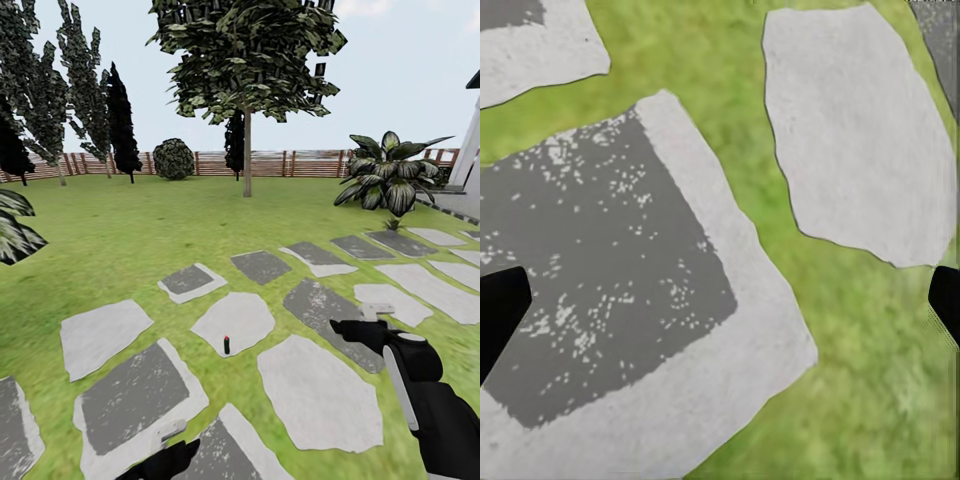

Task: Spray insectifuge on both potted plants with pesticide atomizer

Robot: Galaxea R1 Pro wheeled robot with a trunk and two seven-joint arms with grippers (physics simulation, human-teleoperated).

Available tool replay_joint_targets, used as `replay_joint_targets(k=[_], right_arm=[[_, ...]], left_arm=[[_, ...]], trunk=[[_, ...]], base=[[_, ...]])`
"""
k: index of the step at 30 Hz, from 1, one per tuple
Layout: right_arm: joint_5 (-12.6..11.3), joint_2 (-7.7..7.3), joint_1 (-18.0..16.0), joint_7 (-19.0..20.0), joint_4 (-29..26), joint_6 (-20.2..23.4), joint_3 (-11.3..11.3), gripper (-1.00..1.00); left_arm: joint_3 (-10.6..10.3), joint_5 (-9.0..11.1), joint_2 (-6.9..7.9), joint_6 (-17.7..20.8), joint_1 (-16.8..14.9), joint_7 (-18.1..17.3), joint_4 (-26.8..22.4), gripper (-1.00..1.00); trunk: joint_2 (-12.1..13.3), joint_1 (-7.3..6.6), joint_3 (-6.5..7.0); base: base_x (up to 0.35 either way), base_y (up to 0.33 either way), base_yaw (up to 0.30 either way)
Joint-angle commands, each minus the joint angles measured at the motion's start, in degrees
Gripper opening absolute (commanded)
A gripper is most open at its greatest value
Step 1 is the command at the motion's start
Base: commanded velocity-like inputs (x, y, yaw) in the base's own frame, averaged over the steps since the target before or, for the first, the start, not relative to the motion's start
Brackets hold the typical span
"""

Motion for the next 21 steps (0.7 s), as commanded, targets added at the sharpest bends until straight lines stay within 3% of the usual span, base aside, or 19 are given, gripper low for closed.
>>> replay_joint_targets(k=[1,18,21], right_arm=[[0.0,0.00,0.0,0.2,0.0,0.2,0.0,1.00],[0.0,0.15,0.0,0.2,0.0,0.2,0.5,1.00],[0.0,0.17,0.0,0.2,0.0,0.2,0.8,1.00]], left_arm=[[0.1,0.3,-0.02,0.3,0.0,0.1,-0.1,1.00],[0.5,0.9,0.15,0.5,-0.1,-0.1,0.0,1.00],[2.6,0.9,0.09,0.6,-0.1,-0.1,0.0,1.00]], trunk=[[0.0,0.02,-0.07],[0.0,0.02,-0.07],[0.0,0.02,-0.07]], base=[[0.244,-0.270,0.000],[0.245,-0.265,0.000],[0.253,-0.246,0.000]])
